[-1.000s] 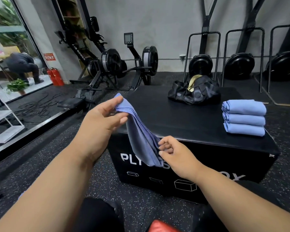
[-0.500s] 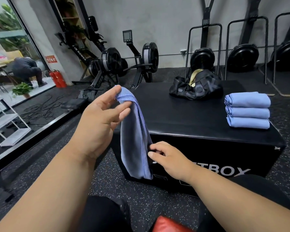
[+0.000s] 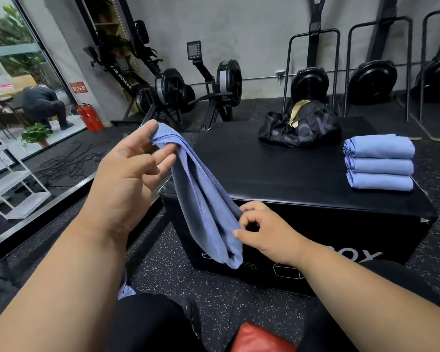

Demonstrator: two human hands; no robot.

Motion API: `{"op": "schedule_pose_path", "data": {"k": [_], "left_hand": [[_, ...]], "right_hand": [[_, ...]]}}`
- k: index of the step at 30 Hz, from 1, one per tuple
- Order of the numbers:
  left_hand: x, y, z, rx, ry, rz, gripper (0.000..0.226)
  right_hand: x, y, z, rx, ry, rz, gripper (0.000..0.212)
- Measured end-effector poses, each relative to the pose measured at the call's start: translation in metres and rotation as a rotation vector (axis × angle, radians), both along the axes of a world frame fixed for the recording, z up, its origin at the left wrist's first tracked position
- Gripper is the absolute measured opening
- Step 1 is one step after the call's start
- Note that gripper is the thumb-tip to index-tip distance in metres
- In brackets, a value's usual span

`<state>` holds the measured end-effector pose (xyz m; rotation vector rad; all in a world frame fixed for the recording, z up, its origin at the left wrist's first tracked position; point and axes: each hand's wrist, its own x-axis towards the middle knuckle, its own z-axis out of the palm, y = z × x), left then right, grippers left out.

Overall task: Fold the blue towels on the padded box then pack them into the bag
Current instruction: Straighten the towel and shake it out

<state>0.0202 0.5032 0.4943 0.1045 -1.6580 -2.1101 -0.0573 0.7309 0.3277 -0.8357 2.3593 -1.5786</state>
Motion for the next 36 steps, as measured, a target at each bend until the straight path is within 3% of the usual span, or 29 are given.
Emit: {"op": "schedule_pose_path", "data": {"k": [5, 10, 22, 26, 30, 36], "left_hand": [[0.0, -0.008, -0.001, 0.043, 0.012, 0.043, 0.068], [0.0, -0.015, -0.004, 0.068, 0.017, 0.062, 0.067], [0.003, -0.03, -0.006, 0.098, 0.018, 0.126, 0.067], [0.005, -0.036, -0.01, 0.12, 0.004, 0.153, 0.066], [0.008, -0.036, -0.014, 0.111, -0.015, 0.162, 0.064], [0.01, -0.041, -0.016, 0.132, -0.012, 0.17, 0.062]], "right_hand": [[-0.002, 0.011, 0.008, -0.148, 0.017, -0.209, 0.025], [0.0, 0.023, 0.011, -0.231, -0.187, -0.089, 0.017], [0.006, 0.029, 0.002, -0.126, -0.373, 0.059, 0.003], [0.007, 0.024, -0.001, -0.264, -0.461, -0.061, 0.008], [0.006, 0.02, -0.002, -0.258, -0.454, -0.217, 0.007], [0.005, 0.021, 0.008, -0.396, -0.568, -0.244, 0.006]]}}
